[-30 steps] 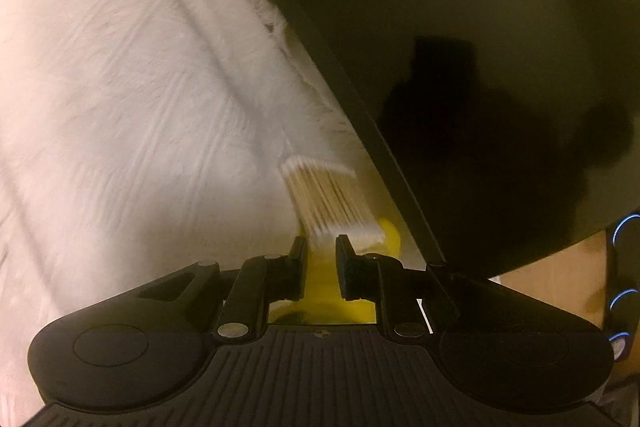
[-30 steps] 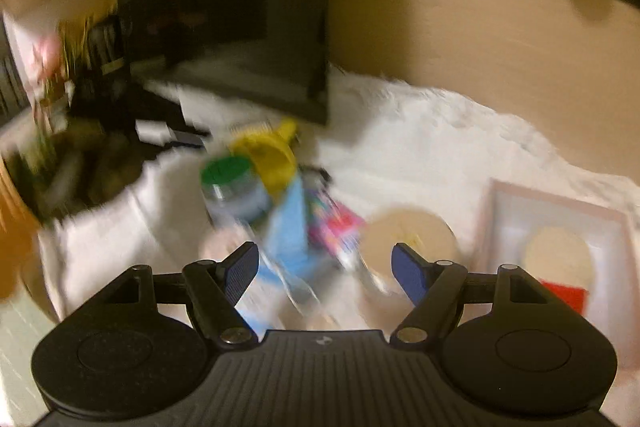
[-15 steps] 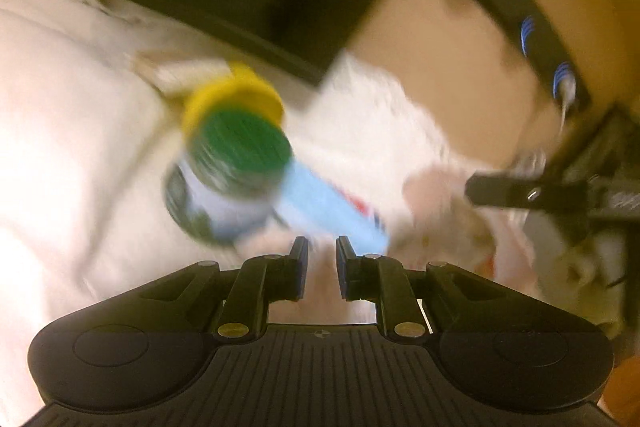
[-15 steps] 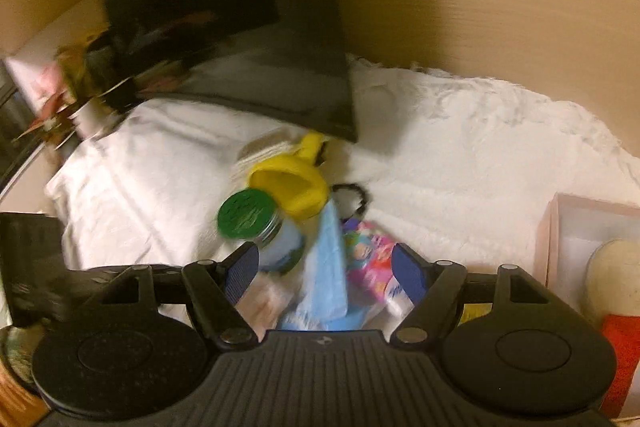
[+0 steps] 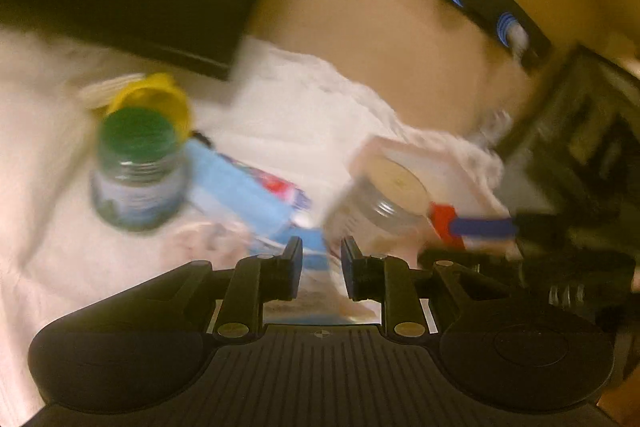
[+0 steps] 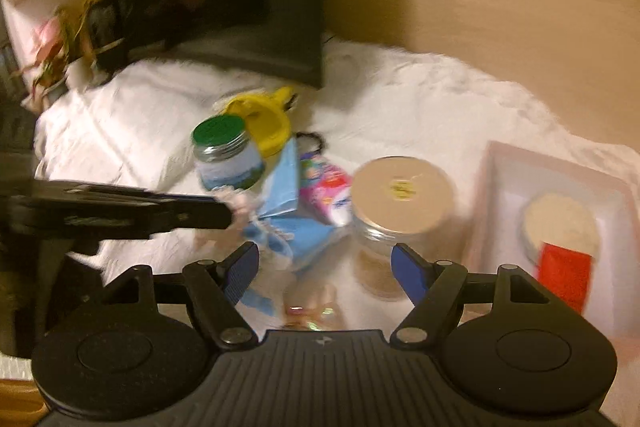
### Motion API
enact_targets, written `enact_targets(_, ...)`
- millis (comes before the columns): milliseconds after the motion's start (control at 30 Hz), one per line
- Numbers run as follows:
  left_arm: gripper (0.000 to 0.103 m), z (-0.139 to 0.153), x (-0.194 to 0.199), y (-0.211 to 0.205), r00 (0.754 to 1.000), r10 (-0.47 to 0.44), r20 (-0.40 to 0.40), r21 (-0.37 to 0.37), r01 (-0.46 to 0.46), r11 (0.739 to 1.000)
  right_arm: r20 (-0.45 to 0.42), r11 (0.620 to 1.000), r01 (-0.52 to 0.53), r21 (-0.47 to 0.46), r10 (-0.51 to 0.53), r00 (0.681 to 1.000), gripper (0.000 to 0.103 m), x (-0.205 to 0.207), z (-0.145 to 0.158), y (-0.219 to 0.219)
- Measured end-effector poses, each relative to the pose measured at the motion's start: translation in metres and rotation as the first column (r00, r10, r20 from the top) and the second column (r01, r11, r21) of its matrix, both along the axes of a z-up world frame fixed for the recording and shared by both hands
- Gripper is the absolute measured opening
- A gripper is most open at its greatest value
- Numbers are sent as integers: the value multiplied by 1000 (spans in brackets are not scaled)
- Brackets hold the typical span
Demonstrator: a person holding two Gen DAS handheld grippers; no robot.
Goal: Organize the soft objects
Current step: 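Move the left tool back over the pile of items, then lower the left tool onto the blue printed packet and close on it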
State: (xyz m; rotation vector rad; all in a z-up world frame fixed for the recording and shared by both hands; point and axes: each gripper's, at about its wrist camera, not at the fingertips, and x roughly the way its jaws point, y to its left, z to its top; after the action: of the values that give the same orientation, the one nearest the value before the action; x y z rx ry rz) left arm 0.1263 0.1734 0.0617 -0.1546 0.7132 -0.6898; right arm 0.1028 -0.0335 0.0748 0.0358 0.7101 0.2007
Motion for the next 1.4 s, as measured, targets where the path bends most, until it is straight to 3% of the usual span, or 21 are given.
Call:
enact_targets(67, 25, -5, -6, -22, 998, 0, 61, 135, -8, 991, 42, 998, 64, 2, -64, 997, 74, -11, 4, -15)
enact_targets(100, 25, -11, -9, -33, 995, 23, 98, 224, -45, 974, 70, 995, 96, -14, -95, 993, 74, -16, 7, -20)
enact_targets(167, 24, -23, -9, -47, 993, 56, 108, 324, -89, 942, 155, 977, 171, -130, -150, 976, 74, -27, 8, -22)
enact_targets(267, 26, -29, -14, -52, 995, 55, 84, 314, -79, 946, 206, 935, 230, -269, -177, 962, 74, -37, 0, -21)
enact_targets(400, 35, -25, -9, -60, 999, 30, 35, 294, -39, 955, 133, 938, 233, -258, -204, 970, 74, -44, -17, -28)
enact_targets(500, 35, -24, -3, -61, 999, 35, -8, 237, -32, 971, 92, 953, 210, -218, -194, 977, 74, -57, -27, -32)
enact_targets(600, 35, -23, -7, -61, 999, 48, -26, 228, -41, 973, 70, 953, 205, -225, -194, 978, 74, -69, -38, -30)
enact_targets(700, 35, -25, -11, -60, 992, 123, 37, 298, -128, 946, 41, 960, 167, -224, -162, 986, 74, -74, -47, -27)
enact_targets(767, 41, -26, -9, -62, 985, 166, 53, 328, -174, 929, 49, 959, 159, -233, -151, 987, 74, -82, -50, -25)
enact_targets(967, 42, -24, 3, -76, 981, 186, 55, 383, -193, 904, -3, 962, 124, -244, -128, 992, 74, -93, -62, -27)
enact_targets(1067, 42, -26, 15, -71, 979, 191, -66, 295, -164, 941, -24, 966, 117, -232, -126, 992, 74, -99, -65, -30)
enact_targets(1133, 50, -31, 23, -69, 973, 182, -143, 251, -142, 957, -42, 967, 114, -227, -127, 991, 74, -100, -68, -32)
enact_targets(1233, 63, -34, 27, -72, 973, 184, -136, 267, -143, 953, -63, 968, 110, -226, -128, 990, 74, -101, -72, -32)
enact_targets(1400, 61, -39, 19, -80, 983, 161, -93, 253, -133, 958, -84, 967, 83, -239, -106, 991, 74, -100, -77, -28)
